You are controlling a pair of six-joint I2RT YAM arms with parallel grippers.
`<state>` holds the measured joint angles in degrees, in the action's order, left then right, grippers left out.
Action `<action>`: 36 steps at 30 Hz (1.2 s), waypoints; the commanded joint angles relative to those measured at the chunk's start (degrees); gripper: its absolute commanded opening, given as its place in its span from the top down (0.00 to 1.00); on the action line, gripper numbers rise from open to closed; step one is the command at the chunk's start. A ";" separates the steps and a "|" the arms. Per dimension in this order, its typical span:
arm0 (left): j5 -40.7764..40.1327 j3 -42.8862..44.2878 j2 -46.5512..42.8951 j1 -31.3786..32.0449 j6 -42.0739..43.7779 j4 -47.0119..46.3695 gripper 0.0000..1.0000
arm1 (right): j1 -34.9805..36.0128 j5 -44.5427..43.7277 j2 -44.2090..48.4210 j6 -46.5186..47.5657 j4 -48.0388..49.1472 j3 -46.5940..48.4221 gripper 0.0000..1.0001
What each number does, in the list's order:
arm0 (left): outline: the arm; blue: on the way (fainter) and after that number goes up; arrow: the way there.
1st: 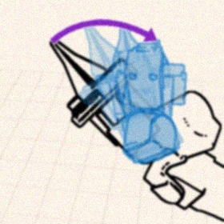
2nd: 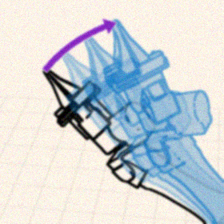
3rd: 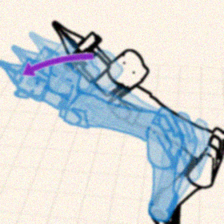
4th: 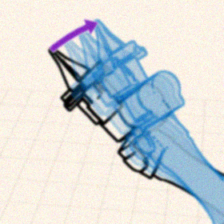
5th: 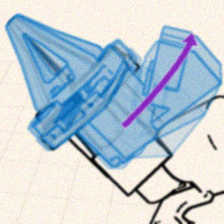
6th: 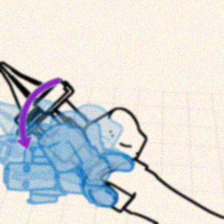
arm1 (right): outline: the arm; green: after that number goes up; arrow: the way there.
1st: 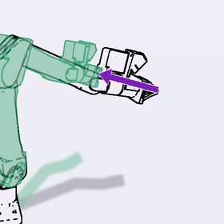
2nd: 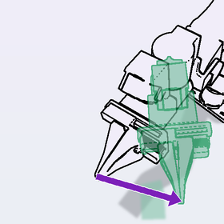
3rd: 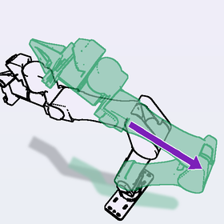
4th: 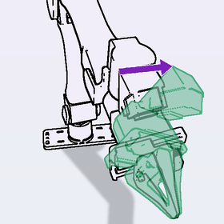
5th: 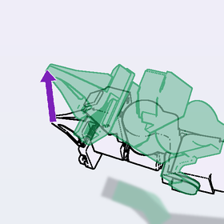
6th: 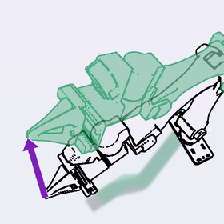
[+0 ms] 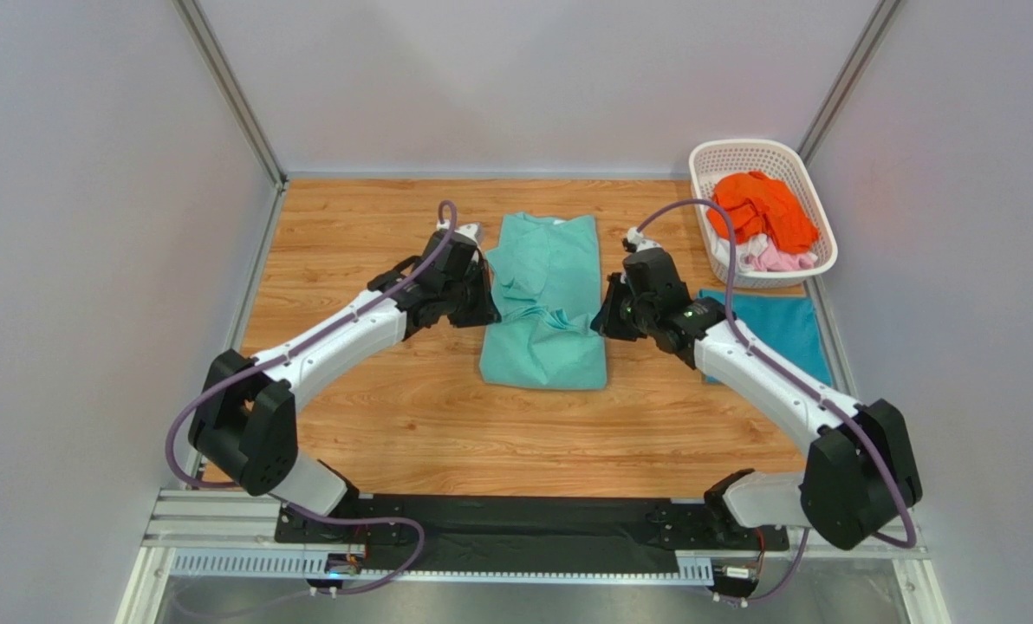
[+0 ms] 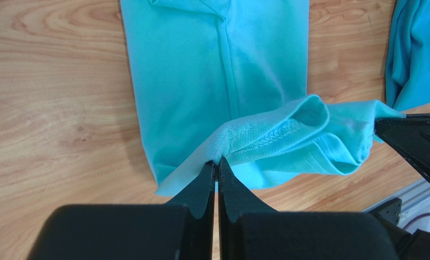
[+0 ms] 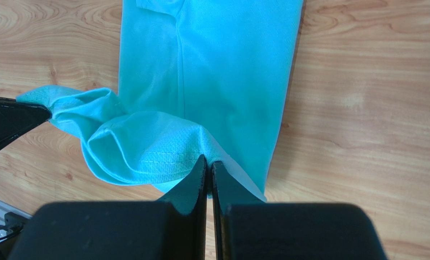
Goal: Fold and stack the t-shirts
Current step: Fold the tshirt
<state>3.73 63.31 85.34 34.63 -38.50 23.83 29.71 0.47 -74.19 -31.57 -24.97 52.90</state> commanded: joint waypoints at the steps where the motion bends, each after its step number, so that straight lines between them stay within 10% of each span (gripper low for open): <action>1: 2.60 4.18 2.10 -1.58 3.43 -0.28 1.00 | -0.89 3.22 -3.75 3.09 3.00 4.74 1.00; 27: 9.98 14.56 22.85 -8.88 5.10 -1.51 0.94 | -9.58 7.53 -26.09 4.15 5.90 14.42 0.99; 32: 11.30 15.53 23.73 -9.14 5.98 -1.34 0.65 | -10.90 7.61 -27.41 3.54 4.59 16.08 0.89; 36: 11.48 16.67 22.24 -9.14 6.42 0.24 0.18 | -11.52 10.25 -27.24 3.97 1.16 18.28 0.41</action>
<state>13.98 77.10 109.03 25.65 -32.99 23.66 18.70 8.67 -101.49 -28.34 -22.39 67.61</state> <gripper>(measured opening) 0.763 0.542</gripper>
